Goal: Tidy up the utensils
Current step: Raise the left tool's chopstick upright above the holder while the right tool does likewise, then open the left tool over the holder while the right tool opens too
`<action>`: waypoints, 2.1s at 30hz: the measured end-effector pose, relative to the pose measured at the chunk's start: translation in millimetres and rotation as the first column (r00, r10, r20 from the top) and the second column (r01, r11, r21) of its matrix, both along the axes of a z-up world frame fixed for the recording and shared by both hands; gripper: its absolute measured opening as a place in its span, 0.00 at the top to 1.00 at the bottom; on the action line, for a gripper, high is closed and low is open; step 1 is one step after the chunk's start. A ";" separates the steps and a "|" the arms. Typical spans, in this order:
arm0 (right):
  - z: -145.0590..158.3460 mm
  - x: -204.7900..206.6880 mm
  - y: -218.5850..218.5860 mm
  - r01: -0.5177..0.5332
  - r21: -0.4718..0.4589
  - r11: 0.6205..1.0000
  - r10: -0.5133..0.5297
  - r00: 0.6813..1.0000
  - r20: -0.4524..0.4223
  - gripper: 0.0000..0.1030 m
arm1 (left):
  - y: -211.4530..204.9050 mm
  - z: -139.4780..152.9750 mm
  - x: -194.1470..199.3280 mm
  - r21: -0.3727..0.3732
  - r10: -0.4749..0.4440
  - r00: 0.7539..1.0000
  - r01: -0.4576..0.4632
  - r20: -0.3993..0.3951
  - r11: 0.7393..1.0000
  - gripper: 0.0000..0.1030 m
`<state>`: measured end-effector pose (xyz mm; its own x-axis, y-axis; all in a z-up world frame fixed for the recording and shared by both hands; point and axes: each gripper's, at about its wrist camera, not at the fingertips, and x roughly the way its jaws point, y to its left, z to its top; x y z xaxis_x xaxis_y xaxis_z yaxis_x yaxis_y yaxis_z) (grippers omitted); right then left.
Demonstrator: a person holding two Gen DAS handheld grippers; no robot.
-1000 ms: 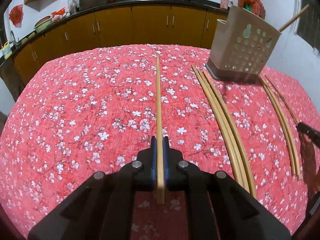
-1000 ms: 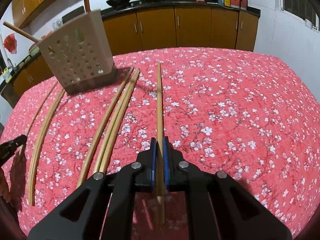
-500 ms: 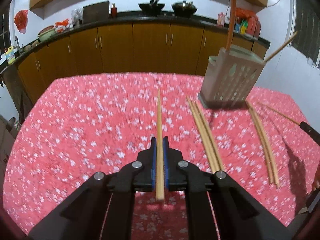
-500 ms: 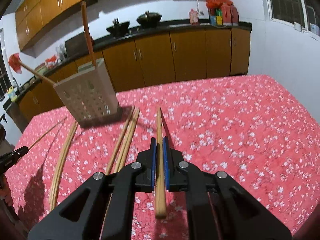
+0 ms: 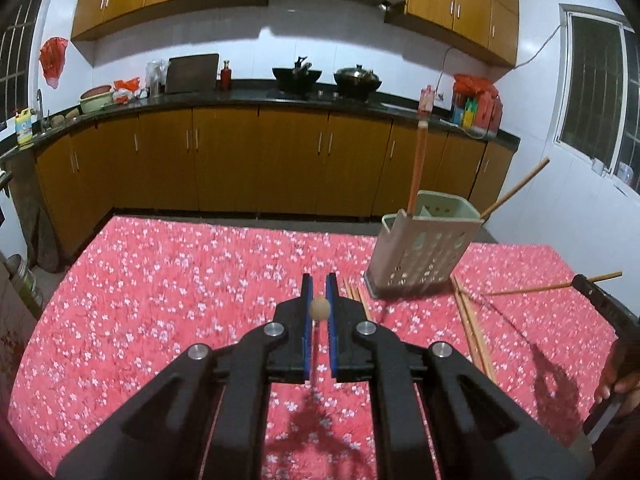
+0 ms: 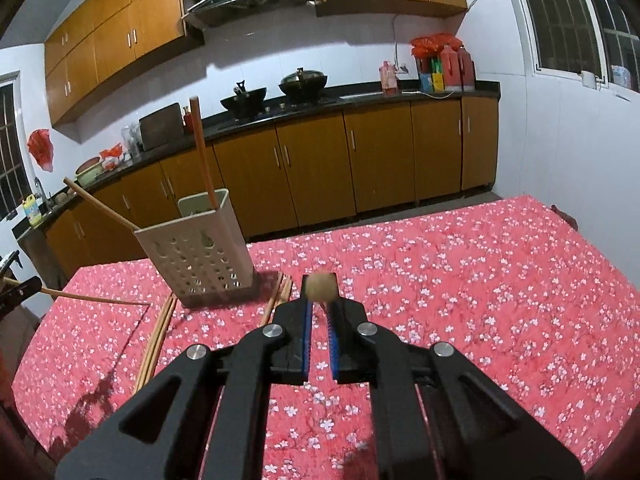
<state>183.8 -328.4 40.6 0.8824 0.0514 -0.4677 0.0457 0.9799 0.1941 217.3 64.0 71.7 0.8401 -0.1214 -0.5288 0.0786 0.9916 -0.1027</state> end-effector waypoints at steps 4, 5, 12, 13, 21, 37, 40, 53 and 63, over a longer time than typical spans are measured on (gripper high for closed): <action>4.4 -0.4 0.1 0.000 -0.001 1.000 0.000 1.000 0.013 0.93 | 2.8 7.4 0.0 -0.008 0.006 1.000 -0.006 0.017 1.000 0.93; 5.2 -0.6 0.3 0.000 -0.002 1.000 0.000 1.000 0.016 0.93 | 2.9 9.1 0.4 -0.009 0.007 1.000 -0.007 0.021 1.000 0.93; 25.9 0.5 1.3 -0.016 -0.010 1.000 0.016 0.999 0.049 0.93 | -0.6 29.1 -0.4 -0.005 -0.023 0.998 0.023 0.056 1.000 0.93; 32.2 0.5 2.0 -0.022 -0.007 1.000 0.023 0.998 0.056 0.93 | -2.6 34.1 -1.3 -0.006 -0.033 0.998 0.033 0.062 0.999 0.93; 88.4 -7.7 15.9 -0.126 0.020 0.992 0.121 0.980 0.158 0.93 | -28.3 76.9 -8.4 0.001 -0.123 0.981 0.124 0.148 0.992 0.93; 140.7 30.4 59.2 -0.140 0.012 0.990 0.125 0.915 0.384 0.93 | -76.0 131.8 24.2 -0.042 -0.142 0.948 0.160 0.284 0.986 0.93; 133.1 47.7 64.6 -0.134 0.008 0.991 0.122 0.924 0.362 0.93 | -71.7 130.9 33.2 -0.099 -0.109 0.952 0.142 0.285 0.985 0.93; 119.5 67.0 69.9 -0.147 0.003 0.989 0.139 0.944 0.298 0.93 | -67.2 134.4 51.0 -0.136 -0.048 0.943 0.098 0.330 0.986 0.93; 92.6 88.0 81.3 -0.188 0.010 0.982 0.183 0.966 0.183 0.93 | -76.2 84.4 83.5 -0.138 -0.073 0.969 0.107 0.234 0.985 0.93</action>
